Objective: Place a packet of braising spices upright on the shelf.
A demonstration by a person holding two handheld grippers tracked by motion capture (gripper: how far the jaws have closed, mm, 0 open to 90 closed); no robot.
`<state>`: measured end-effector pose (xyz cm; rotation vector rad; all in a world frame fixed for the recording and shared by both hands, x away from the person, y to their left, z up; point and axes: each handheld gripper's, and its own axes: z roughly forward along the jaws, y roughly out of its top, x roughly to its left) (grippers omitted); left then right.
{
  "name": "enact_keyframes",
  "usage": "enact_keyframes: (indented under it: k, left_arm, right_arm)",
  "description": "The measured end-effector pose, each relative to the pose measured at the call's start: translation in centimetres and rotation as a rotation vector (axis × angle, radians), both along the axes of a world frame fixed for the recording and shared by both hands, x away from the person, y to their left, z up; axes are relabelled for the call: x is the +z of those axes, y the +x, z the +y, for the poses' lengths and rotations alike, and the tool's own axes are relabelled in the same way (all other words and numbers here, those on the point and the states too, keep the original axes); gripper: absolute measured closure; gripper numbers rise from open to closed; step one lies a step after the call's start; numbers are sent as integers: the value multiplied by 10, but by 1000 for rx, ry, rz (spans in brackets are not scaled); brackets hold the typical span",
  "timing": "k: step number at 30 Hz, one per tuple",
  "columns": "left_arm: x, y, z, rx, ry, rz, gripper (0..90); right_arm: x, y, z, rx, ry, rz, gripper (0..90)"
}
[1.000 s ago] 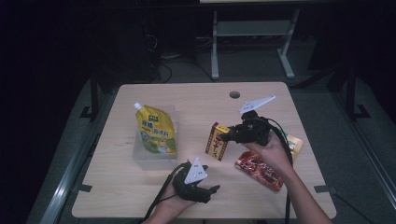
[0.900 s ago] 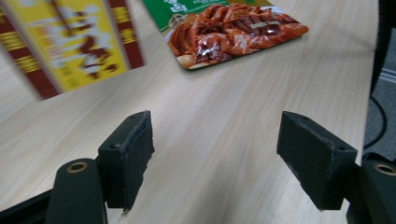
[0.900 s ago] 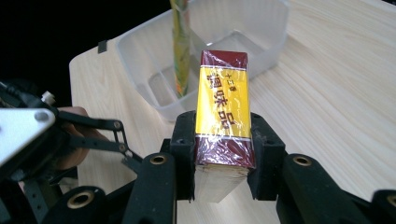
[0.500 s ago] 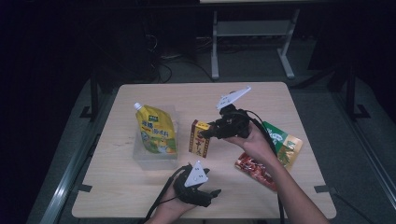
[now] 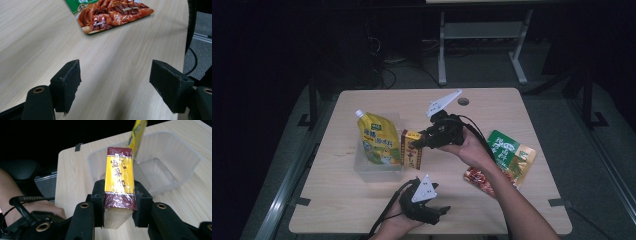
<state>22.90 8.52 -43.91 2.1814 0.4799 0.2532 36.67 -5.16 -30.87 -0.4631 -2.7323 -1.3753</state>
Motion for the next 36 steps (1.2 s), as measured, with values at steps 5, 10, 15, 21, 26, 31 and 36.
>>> enact_keyframes:
  k: [5,10,15,21,26,31,36]
  left_arm:
    - [1,1,2,-8,6,-8,240]
    - [1,1,2,-3,-3,2,236]
    - [1,1,1,-4,-9,8,236]
    - [1,2,2,-13,-6,4,234]
    - [2,2,3,-14,-3,5,233]
    - [2,1,2,-11,-15,13,232]
    - [1,0,2,-7,-16,22,231]
  right_arm:
    - [2,0,13,31,6,-5,671]
    - [2,1,22,57,3,-22,671]
    - [3,2,31,68,-1,-22,671]
    - [1,3,47,92,2,-38,671]
    - [-2,4,54,99,-7,-33,671]
    - [-6,7,64,113,0,-33,671]
    - [-7,6,75,125,-21,-39,671]
